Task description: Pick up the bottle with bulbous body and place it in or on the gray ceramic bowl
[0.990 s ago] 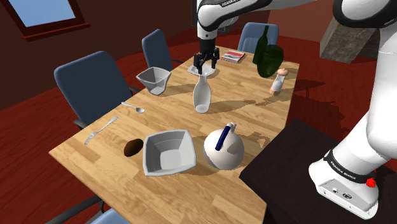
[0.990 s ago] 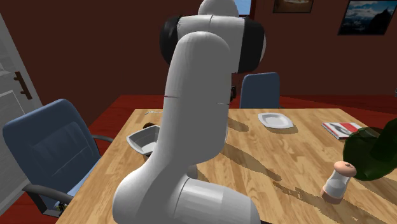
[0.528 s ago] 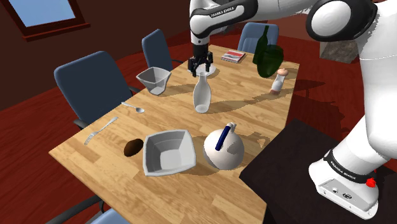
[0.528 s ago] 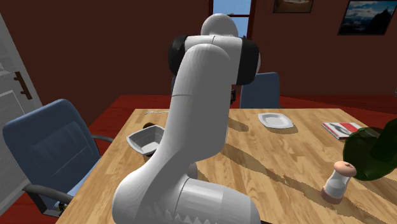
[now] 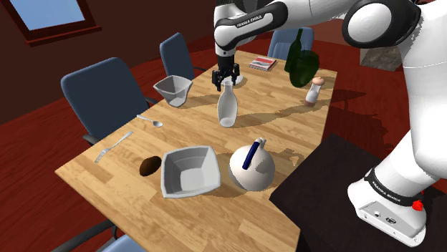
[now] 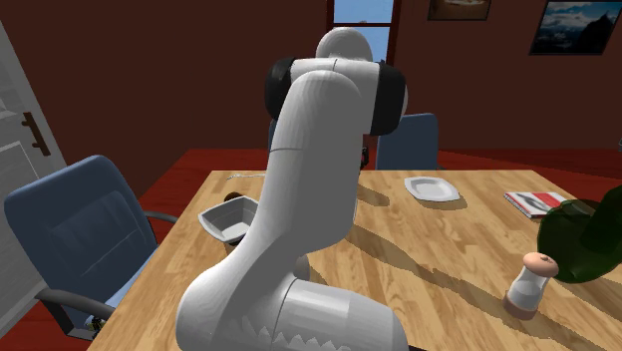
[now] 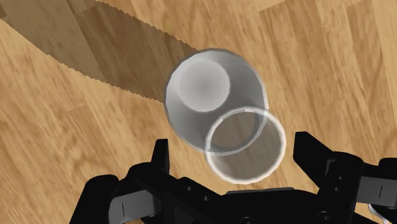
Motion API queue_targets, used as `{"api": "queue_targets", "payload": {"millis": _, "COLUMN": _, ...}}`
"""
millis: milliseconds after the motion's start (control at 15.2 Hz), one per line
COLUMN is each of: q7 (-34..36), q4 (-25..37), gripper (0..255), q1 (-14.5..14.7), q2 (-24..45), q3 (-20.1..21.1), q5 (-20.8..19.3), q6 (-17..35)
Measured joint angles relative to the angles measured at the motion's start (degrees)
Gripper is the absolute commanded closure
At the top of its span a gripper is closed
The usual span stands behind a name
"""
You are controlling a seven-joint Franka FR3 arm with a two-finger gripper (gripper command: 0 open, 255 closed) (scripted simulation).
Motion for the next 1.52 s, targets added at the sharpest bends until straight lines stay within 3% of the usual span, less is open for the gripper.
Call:
{"api": "queue_targets", "payload": {"millis": 132, "q7": 0.0, "q4": -0.02, "gripper": 0, "q1": 0.0, "q2": 0.0, "q3": 0.0, "q5": 0.0, "q6": 0.03}}
{"api": "queue_targets", "payload": {"millis": 198, "q7": 0.0, "q4": -0.02, "gripper": 255, "q1": 0.0, "q2": 0.0, "q3": 0.0, "q5": 0.0, "q6": 0.03}}
{"api": "queue_targets", "payload": {"millis": 858, "q7": 0.0, "q4": 0.0, "gripper": 255, "q1": -0.01, "q2": -0.01, "q3": 0.0, "q5": 0.0, "q6": 0.02}}
{"api": "queue_targets", "payload": {"millis": 1518, "q7": -0.12, "q4": 3.56, "gripper": 255, "q1": -0.02, "q2": -1.97, "q3": 0.08, "q5": 0.15, "q6": -5.52}}
